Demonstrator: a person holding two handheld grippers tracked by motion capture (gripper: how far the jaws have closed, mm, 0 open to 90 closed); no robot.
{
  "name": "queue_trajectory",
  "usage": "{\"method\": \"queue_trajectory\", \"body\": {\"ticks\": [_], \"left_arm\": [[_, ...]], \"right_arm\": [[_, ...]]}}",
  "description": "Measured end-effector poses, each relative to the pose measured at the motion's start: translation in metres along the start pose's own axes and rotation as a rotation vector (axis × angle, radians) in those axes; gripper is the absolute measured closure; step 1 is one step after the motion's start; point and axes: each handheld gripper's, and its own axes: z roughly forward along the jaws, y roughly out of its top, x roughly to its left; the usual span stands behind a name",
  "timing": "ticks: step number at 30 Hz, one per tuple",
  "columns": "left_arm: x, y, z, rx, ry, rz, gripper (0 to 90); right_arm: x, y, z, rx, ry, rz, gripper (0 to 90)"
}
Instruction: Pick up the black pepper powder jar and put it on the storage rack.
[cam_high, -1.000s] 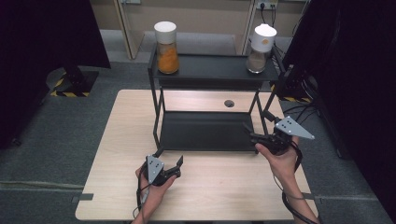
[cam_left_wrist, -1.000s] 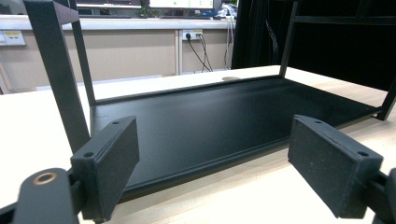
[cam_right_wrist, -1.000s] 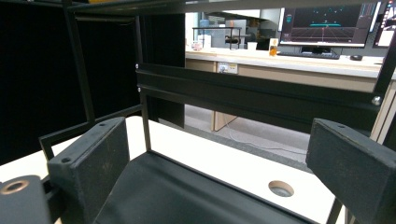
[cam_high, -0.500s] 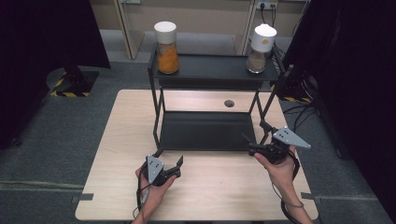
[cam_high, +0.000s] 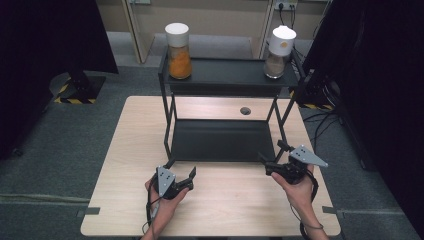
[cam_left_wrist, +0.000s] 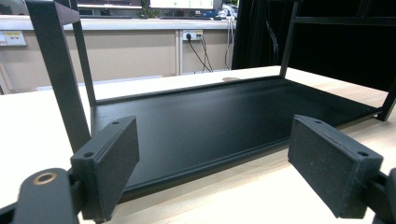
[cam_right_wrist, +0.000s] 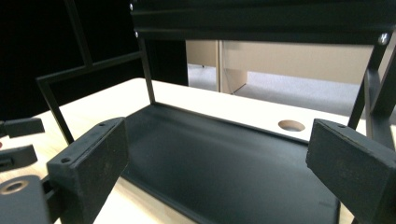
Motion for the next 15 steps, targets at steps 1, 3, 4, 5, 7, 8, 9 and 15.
{"method": "queue_trajectory", "body": {"ticks": [1,3,4,5,7,8,9,15], "left_arm": [[0.000,0.000,0.000,0.000,0.000,-0.001,16.0],[0.000,0.000,0.000,0.001,0.000,-0.001,16.0],[0.000,0.000,0.000,0.002,0.000,-0.001,16.0],[0.000,0.000,0.000,0.001,0.000,-0.001,16.0],[0.000,0.000,0.000,0.000,0.000,0.000,16.1],[0.000,0.000,0.000,0.001,0.000,-0.001,16.0],[0.000,0.000,0.000,0.001,0.000,-0.001,16.0],[0.000,0.000,0.000,0.000,0.000,-0.001,16.1]], "right_arm": [[0.000,-0.002,0.000,0.005,-0.001,0.002,6.5],[0.001,-0.005,0.000,0.014,-0.004,0.002,6.5],[0.001,-0.006,0.000,0.019,-0.006,0.001,6.5],[0.001,-0.007,0.000,0.022,-0.006,0.000,6.5],[0.001,-0.009,0.000,0.025,-0.009,0.002,6.5],[0.001,-0.010,0.000,0.025,-0.010,0.003,6.5],[0.001,-0.011,0.000,0.028,-0.011,0.004,6.5],[0.000,-0.019,-0.002,0.047,-0.020,0.010,6.5]]}}
